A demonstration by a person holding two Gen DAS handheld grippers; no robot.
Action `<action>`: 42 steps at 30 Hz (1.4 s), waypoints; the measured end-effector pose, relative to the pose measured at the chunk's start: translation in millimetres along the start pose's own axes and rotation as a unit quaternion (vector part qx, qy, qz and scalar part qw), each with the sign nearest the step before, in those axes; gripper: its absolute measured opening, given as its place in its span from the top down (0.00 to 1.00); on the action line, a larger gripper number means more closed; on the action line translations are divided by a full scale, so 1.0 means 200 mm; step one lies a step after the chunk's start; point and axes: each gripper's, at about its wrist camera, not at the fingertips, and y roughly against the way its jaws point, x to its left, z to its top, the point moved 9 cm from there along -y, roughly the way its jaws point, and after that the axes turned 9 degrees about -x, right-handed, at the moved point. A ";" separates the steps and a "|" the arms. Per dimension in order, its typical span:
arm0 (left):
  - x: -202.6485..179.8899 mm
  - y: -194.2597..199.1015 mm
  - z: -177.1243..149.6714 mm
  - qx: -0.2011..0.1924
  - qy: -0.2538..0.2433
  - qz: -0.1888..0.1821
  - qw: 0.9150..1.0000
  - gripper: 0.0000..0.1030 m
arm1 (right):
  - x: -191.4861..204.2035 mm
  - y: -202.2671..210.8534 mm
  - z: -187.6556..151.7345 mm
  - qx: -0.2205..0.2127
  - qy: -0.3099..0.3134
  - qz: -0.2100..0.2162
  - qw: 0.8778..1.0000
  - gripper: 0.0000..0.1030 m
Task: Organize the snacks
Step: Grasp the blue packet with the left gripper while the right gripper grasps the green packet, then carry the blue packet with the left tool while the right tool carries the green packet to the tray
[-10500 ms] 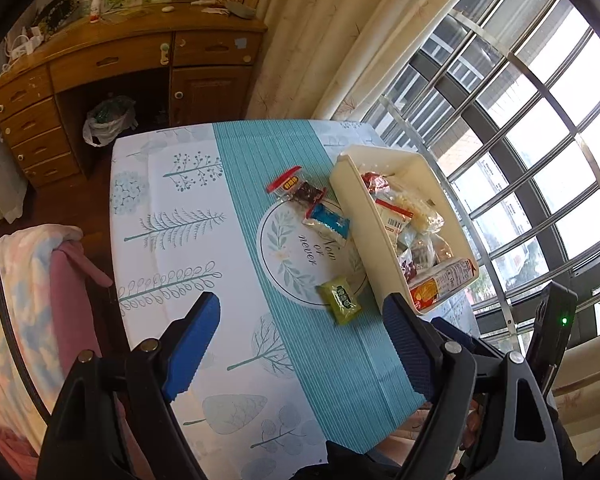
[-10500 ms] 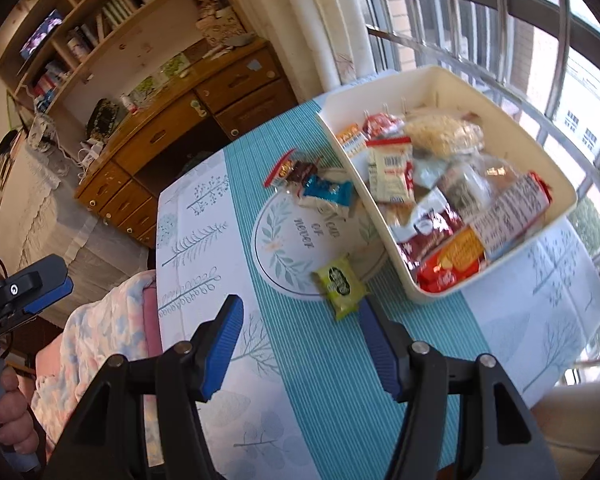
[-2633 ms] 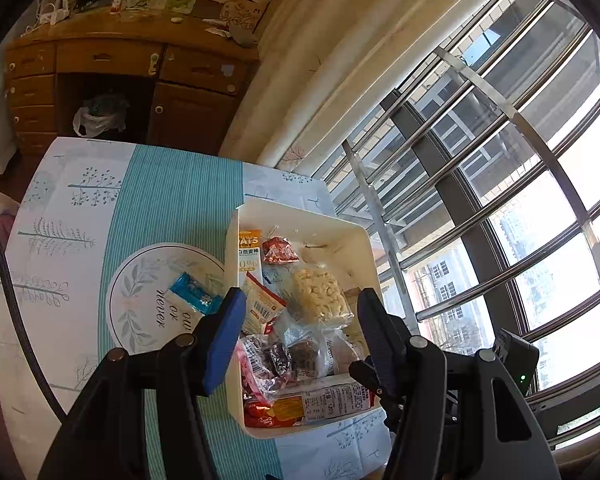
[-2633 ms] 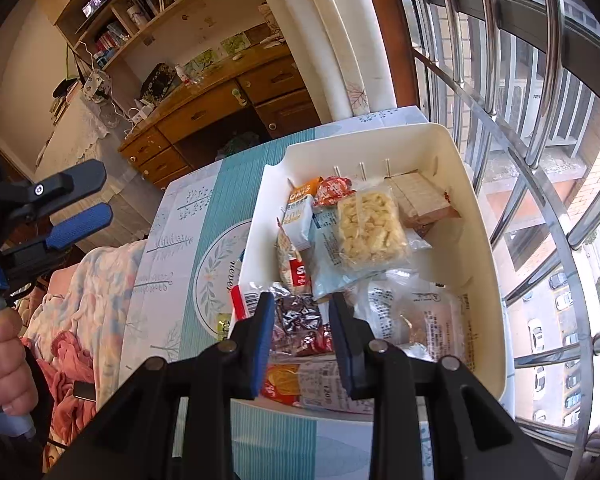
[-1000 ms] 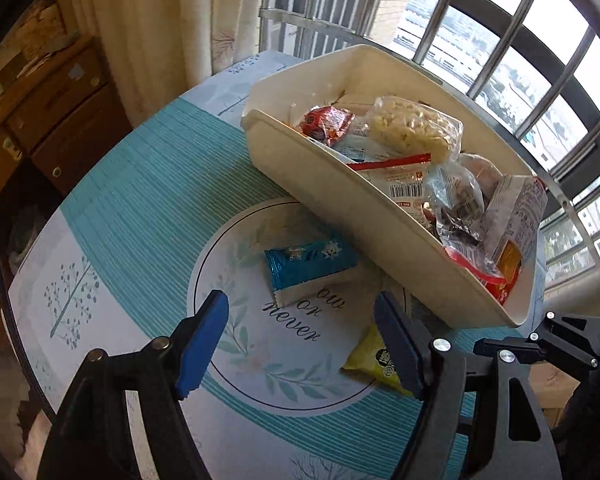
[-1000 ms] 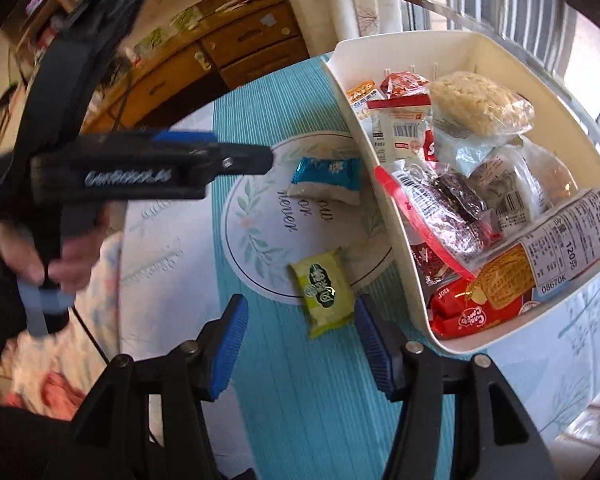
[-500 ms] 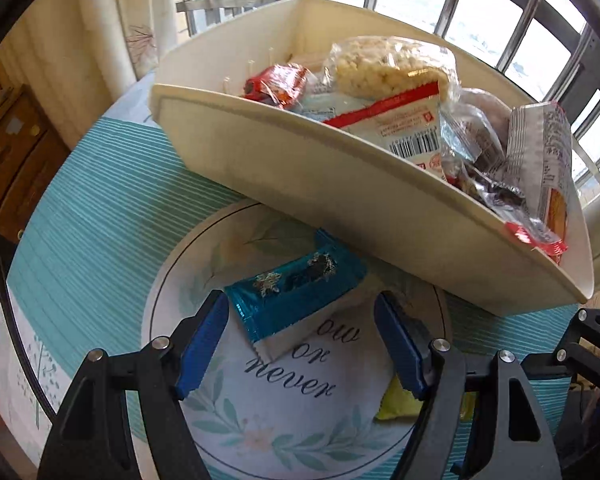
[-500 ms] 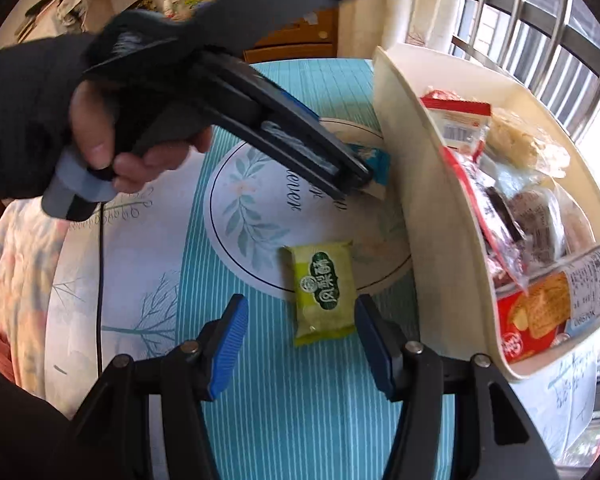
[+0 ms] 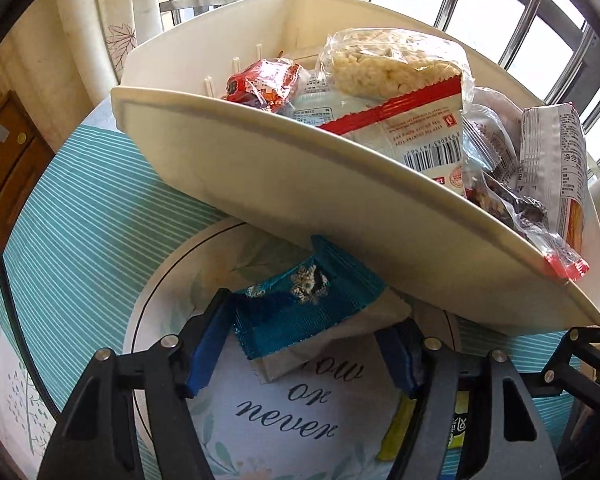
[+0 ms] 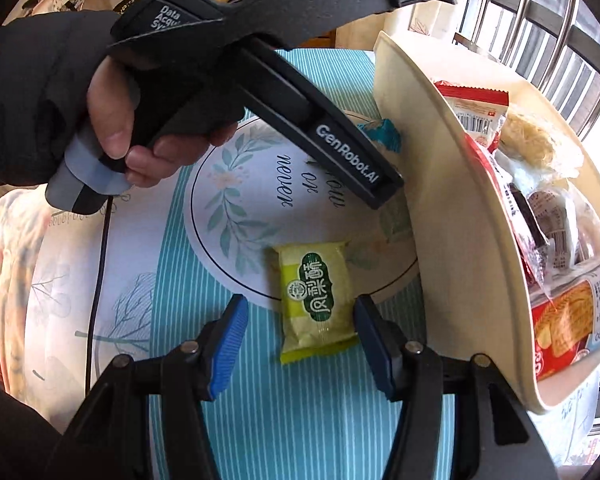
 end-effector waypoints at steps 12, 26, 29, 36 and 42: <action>0.02 0.04 0.03 -0.019 0.018 0.020 0.999 0.65 | -0.04 -0.09 -0.01 0.027 -0.026 -0.006 0.999 0.62; 0.03 0.23 -0.18 -0.012 0.102 0.038 0.994 0.67 | -0.08 -0.08 0.00 0.072 -0.052 0.033 0.995 0.64; 0.04 0.30 -0.22 -0.016 0.133 0.047 0.990 0.68 | -0.06 -0.06 -0.02 0.085 -0.053 0.046 0.994 0.64; 0.09 0.51 -0.34 -0.037 0.210 0.078 0.974 0.68 | 0.03 0.03 -0.03 0.095 -0.038 0.089 0.991 0.64; 0.11 0.74 -0.40 -0.064 0.275 0.108 0.953 0.68 | 0.10 0.13 0.03 0.087 -0.024 0.125 0.988 0.64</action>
